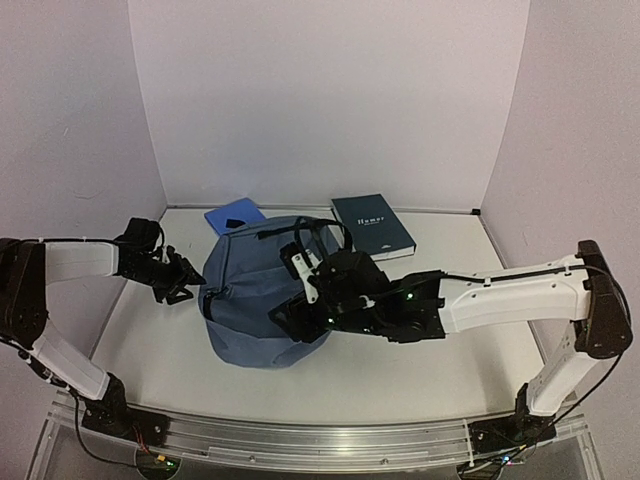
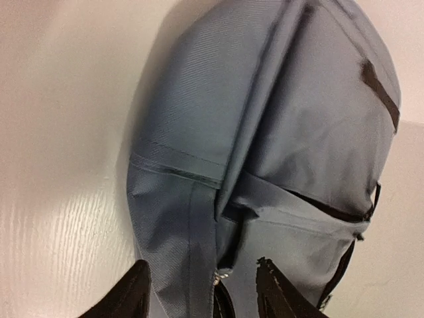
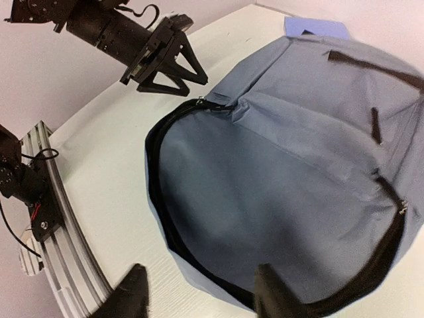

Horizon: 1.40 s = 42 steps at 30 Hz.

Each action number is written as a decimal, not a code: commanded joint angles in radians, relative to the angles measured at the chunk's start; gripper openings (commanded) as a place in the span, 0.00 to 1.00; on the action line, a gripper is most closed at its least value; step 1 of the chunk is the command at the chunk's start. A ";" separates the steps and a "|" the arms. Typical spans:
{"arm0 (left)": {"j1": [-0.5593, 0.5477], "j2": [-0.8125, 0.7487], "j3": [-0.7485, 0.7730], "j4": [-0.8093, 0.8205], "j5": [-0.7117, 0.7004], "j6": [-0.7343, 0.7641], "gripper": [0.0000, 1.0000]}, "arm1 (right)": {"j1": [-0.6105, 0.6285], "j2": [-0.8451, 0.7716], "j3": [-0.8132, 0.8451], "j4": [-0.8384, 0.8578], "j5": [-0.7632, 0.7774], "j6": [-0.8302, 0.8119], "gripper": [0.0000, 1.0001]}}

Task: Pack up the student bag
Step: Unzip the student bag at the center of the board.

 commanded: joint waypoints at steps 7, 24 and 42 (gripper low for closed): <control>-0.269 -0.199 0.088 -0.059 -0.183 0.238 0.79 | -0.174 -0.106 -0.146 -0.104 0.111 0.401 0.75; -0.712 0.096 0.274 -0.077 -0.340 0.444 0.83 | -0.258 0.010 -0.184 -0.079 -0.023 0.479 0.63; -0.870 0.286 0.393 -0.070 -0.448 0.436 0.88 | -0.266 0.121 -0.185 -0.057 0.000 0.494 0.32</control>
